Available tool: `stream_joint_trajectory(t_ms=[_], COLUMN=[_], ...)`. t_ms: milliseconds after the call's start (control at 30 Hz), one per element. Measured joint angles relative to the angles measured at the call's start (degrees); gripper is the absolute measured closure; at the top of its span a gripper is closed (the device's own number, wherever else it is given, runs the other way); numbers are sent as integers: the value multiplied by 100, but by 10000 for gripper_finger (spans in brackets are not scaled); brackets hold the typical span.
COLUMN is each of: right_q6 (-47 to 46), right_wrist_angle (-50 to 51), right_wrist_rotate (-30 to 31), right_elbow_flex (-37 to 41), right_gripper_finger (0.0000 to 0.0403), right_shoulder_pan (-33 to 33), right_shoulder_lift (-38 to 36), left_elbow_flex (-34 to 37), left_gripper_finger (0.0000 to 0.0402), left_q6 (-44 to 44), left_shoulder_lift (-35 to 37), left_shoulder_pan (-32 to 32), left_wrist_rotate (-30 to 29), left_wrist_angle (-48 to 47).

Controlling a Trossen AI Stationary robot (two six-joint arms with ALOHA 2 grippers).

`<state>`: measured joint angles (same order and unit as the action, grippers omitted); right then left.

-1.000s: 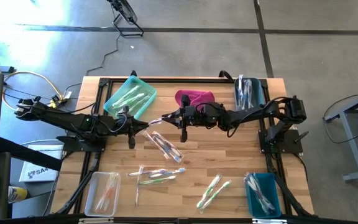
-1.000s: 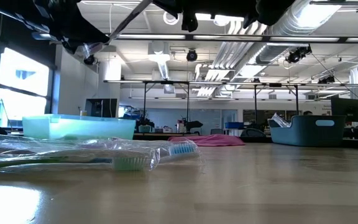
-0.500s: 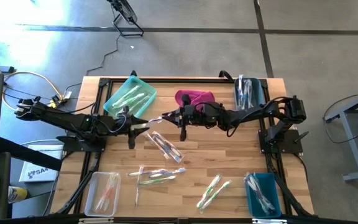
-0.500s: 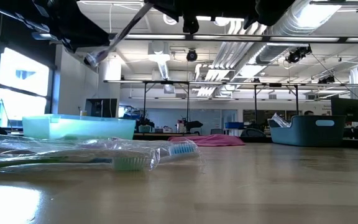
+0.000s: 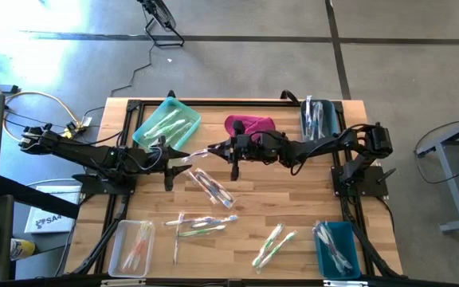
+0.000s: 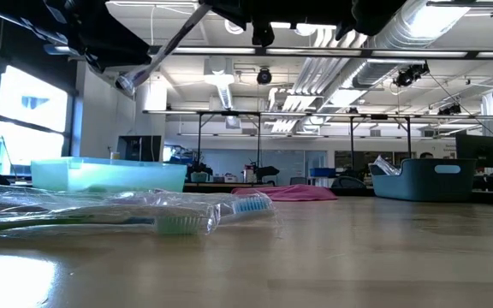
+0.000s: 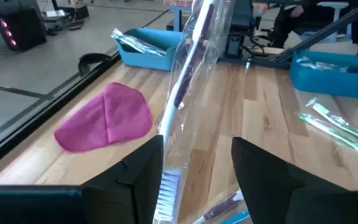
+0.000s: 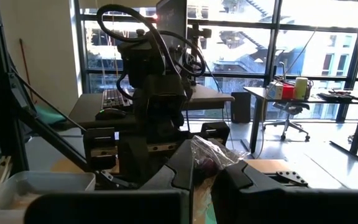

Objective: Pick & Place Toothbrushes
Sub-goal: Put the purple toothbrush to the dark blue bin bin

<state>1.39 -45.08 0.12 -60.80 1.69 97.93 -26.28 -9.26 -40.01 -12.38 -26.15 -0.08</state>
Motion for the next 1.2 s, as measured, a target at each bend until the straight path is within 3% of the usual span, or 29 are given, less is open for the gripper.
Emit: stream_joint_trajectory(t_ms=[600, 867, 1200], right_q6=[-25, -26, -17], right_wrist_angle=[127, 127, 786], right_wrist_rotate=[-2, 3, 573], right_elbow_flex=[2, 4, 11], right_gripper_finger=[385, 385, 385], right_shoulder_pan=[60, 61, 68], right_shoulder_lift=[0, 0, -357], left_elbow_flex=[0, 0, -2], left_gripper_finger=[215, 215, 215], left_q6=[0, 176, 645], left_shoulder_lift=[0, 0, 466], left_shoulder_pan=[0, 0, 0], left_wrist_rotate=[7, 2, 0], left_wrist_angle=[-14, -450, -806])
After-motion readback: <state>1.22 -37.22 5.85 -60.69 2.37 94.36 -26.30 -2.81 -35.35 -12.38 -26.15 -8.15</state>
